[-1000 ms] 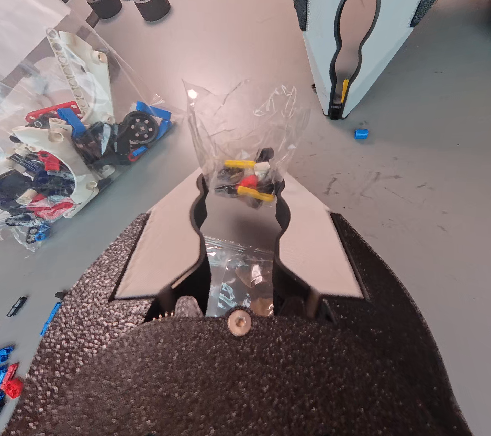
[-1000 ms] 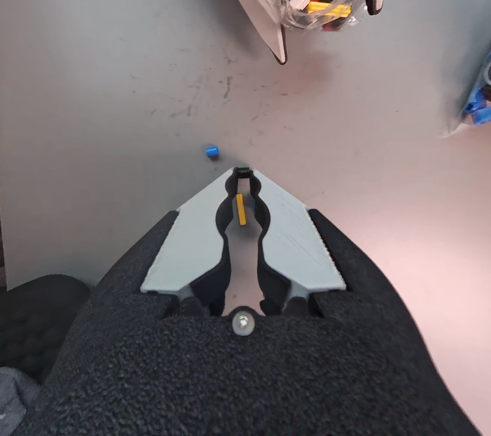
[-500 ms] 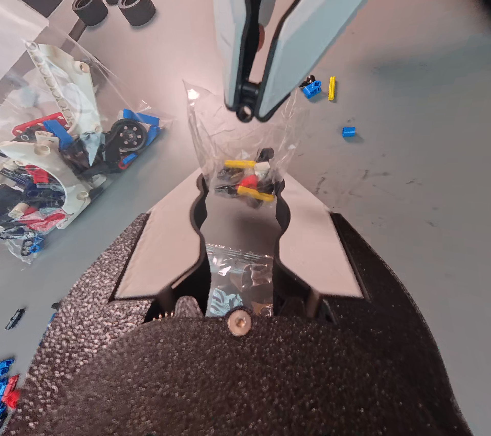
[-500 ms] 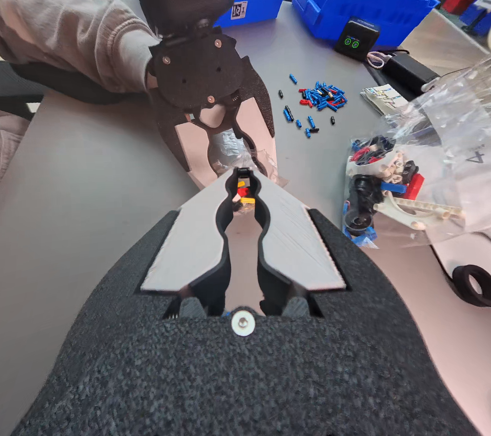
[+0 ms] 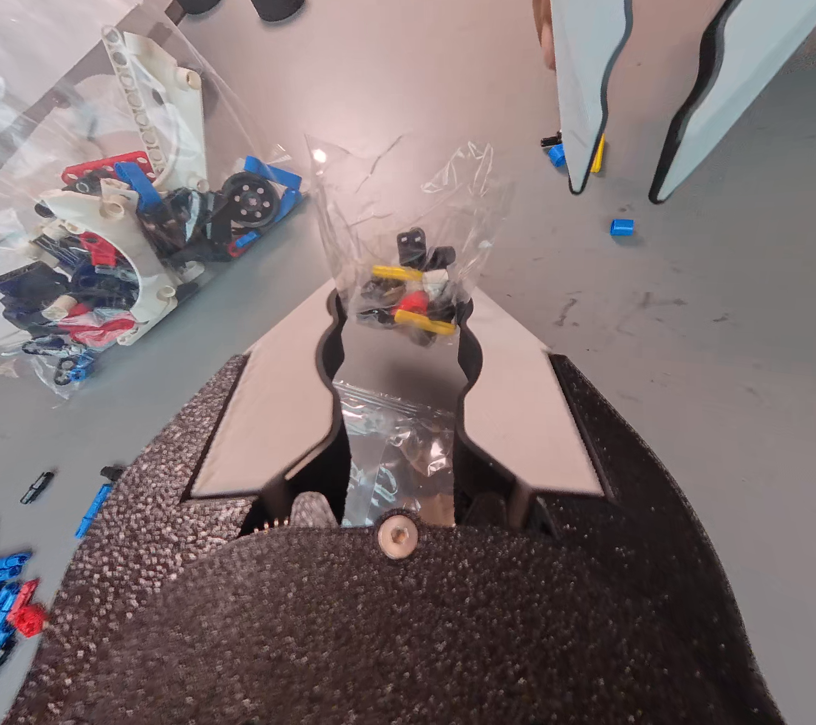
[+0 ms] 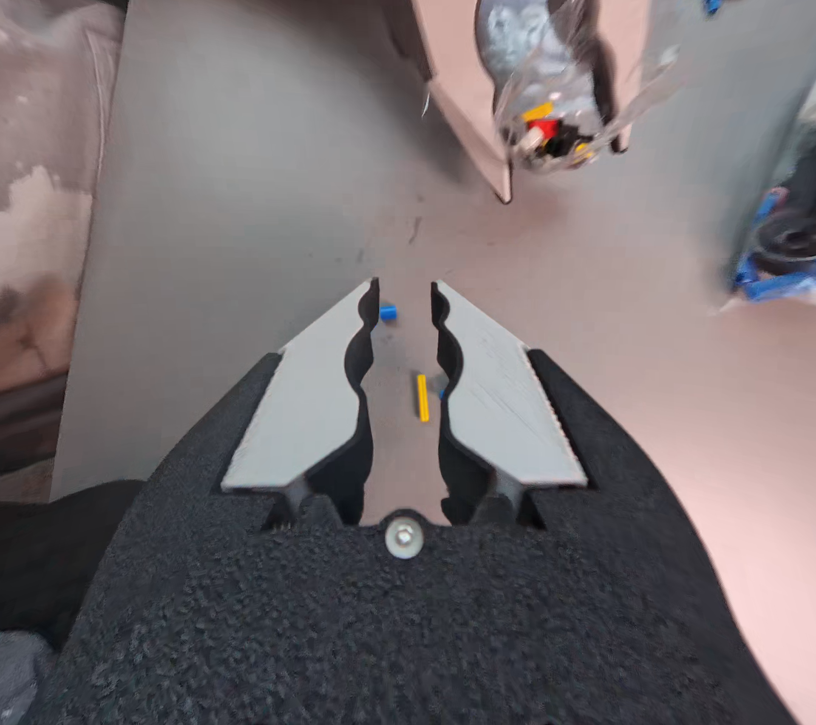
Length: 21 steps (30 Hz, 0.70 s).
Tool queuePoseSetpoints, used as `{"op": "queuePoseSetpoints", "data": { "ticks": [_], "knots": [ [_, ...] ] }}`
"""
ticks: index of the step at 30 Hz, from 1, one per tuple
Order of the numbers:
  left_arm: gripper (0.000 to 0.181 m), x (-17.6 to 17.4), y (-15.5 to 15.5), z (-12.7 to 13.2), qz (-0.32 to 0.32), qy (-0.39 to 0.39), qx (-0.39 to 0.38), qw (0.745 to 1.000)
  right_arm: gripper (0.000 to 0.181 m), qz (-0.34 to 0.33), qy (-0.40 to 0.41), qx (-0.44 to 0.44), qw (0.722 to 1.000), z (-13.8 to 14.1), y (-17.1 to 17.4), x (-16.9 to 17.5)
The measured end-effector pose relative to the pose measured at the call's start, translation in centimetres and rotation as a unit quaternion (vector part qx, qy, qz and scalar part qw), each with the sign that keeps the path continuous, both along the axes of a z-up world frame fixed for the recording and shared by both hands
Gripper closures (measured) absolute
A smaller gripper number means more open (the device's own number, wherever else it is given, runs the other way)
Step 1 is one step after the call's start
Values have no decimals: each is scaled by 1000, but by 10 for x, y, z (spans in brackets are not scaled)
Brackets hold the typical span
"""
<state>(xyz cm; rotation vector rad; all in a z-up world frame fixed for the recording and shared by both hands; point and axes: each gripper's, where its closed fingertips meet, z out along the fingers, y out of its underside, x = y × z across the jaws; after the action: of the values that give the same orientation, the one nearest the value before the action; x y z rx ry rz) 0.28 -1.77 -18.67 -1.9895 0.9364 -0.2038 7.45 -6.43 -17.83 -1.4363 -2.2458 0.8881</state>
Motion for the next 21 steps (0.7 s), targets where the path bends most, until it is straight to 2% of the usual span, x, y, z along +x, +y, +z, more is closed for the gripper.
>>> {"op": "queuePoseSetpoints", "data": {
  "ticks": [1, 4, 13, 15, 17, 19, 21],
  "knots": [
    [133, 0, 0, -1, 0, 1, -1, 1000, 158, 8, -25, 0, 1000, -10, -4, 4],
    [133, 1, -1, -2, -4, 9, 0, 1000, 160, 23, -84, 11, 996, -30, -9, 12],
    [133, 2, -2, -3, -8, 8, -2, 1000, 174, 18, -68, 20, 997, -28, -7, 8],
    [133, 3, -3, -3, -12, 10, -1, 1000, 174, 24, -14, -7, 1000, -9, -13, -2],
    [133, 5, -5, -3, -19, 15, 1, 1000, 174, 15, 73, -15, 997, 21, -12, -19],
    [133, 8, -6, -4, -27, 22, 5, 999, 174, -7, 162, -20, 987, 53, -7, -35],
    [133, 13, -9, -5, -39, 26, 6, 999, 174, -32, 216, -17, 976, 72, 0, -45]
  ]
}}
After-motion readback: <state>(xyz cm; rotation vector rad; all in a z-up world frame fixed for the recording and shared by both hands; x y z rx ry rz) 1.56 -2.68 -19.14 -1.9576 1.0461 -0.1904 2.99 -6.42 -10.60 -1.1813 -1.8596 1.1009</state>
